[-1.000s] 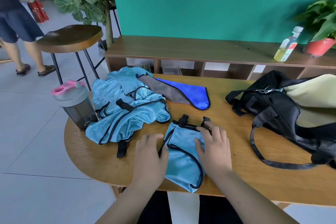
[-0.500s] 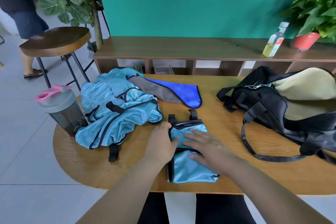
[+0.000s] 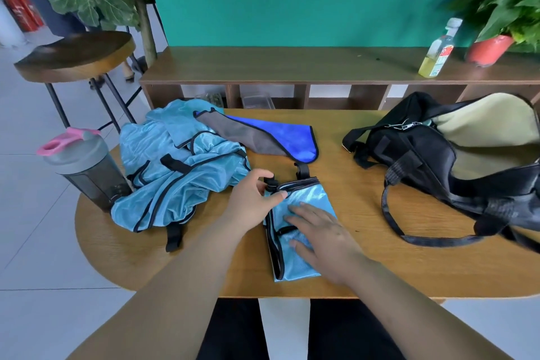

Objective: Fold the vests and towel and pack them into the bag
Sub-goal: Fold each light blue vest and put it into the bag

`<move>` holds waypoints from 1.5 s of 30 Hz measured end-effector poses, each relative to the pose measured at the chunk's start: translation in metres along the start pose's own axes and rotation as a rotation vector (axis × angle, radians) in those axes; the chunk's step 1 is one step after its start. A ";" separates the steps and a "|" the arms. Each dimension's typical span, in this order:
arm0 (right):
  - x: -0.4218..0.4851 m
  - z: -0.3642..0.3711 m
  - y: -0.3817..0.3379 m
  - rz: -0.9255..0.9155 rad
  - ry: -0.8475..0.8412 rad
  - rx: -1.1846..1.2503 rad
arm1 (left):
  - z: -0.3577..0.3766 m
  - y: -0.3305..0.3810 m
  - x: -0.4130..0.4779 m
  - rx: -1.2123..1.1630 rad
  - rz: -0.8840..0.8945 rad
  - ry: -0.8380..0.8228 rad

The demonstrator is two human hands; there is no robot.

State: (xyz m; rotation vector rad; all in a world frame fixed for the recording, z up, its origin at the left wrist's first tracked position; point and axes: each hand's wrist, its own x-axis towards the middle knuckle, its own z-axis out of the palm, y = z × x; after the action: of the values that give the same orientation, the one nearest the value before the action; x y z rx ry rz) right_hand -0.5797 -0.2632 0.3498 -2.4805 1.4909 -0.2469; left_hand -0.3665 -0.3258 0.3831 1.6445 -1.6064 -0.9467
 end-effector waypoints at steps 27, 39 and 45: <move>-0.053 0.024 0.008 0.280 0.447 0.077 | 0.006 0.000 0.008 0.685 0.400 -0.124; -0.066 0.022 -0.004 0.349 0.478 0.029 | 0.015 -0.019 0.004 0.503 0.357 0.094; -0.083 0.013 0.012 0.166 0.403 0.137 | 0.008 -0.001 -0.054 0.499 0.776 -0.148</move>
State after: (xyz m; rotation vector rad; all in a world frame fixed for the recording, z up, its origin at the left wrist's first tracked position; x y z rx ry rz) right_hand -0.6253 -0.1943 0.3320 -2.2738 1.7490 -0.8287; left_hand -0.3725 -0.2719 0.3808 1.0522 -2.4519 -0.2722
